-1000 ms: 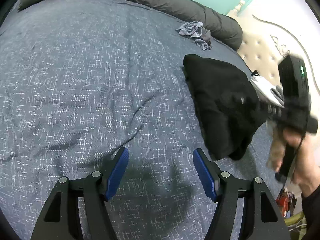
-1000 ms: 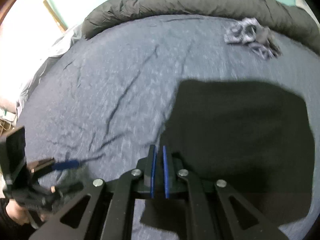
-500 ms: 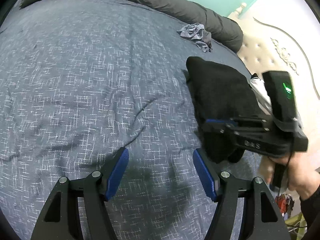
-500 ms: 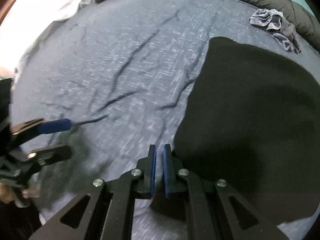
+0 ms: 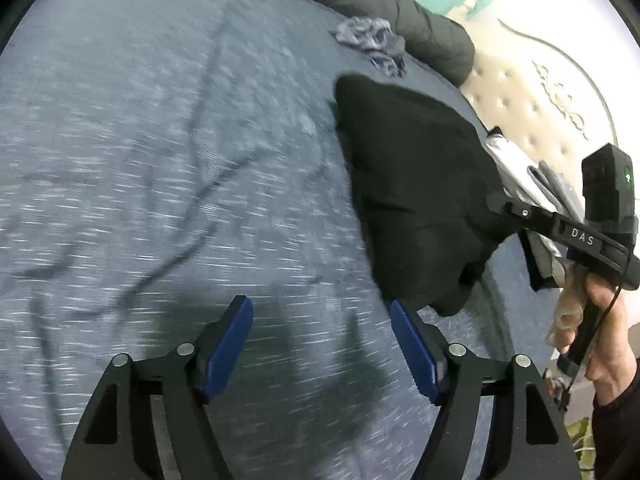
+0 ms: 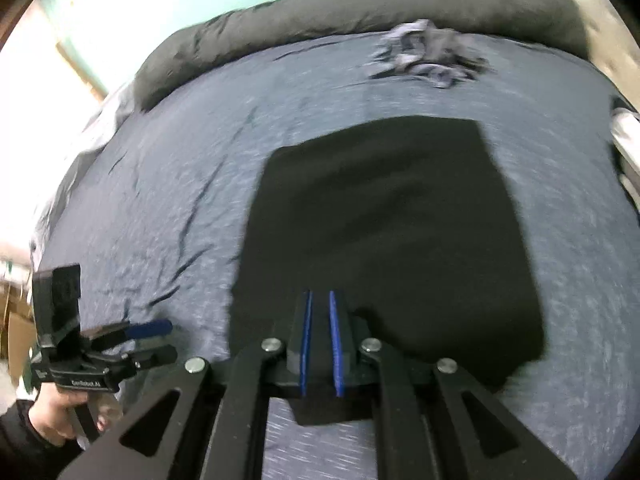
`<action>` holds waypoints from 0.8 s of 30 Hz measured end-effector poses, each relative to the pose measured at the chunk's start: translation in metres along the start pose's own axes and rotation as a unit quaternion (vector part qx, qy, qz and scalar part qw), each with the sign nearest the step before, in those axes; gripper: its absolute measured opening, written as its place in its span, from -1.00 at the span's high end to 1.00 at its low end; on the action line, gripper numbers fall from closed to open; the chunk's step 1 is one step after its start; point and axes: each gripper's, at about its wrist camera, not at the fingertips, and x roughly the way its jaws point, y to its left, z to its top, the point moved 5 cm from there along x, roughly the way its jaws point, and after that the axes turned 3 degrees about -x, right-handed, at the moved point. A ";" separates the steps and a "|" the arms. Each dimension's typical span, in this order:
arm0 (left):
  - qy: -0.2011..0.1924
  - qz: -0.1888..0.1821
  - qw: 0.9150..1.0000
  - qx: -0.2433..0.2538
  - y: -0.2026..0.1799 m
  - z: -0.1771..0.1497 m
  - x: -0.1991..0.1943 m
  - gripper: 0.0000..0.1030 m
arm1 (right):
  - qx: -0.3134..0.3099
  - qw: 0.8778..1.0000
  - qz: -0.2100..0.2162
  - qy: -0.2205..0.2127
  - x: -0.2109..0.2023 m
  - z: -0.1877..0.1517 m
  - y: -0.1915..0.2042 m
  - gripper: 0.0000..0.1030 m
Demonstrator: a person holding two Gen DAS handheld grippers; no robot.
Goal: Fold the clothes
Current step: 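Fold the garment end over with the right tool and release it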
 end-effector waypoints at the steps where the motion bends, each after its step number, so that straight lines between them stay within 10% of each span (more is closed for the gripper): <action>1: 0.003 -0.011 1.000 -0.005 -0.005 0.000 0.005 -0.46 | 0.015 1.000 -0.001 -0.007 -0.004 -0.003 -0.010 0.83; 14: 0.028 -0.060 0.997 -0.036 -0.035 0.010 0.058 -0.50 | 0.059 0.997 0.023 -0.035 -0.038 -0.020 -0.056 0.83; 17: 0.048 -0.074 0.996 -0.024 -0.045 0.002 0.066 0.14 | 0.064 0.997 0.027 -0.038 -0.042 -0.022 -0.058 0.83; 24: 0.037 -0.056 0.998 -0.011 -0.054 -0.011 0.058 0.52 | 0.066 0.996 0.031 -0.045 -0.051 -0.025 -0.062 0.83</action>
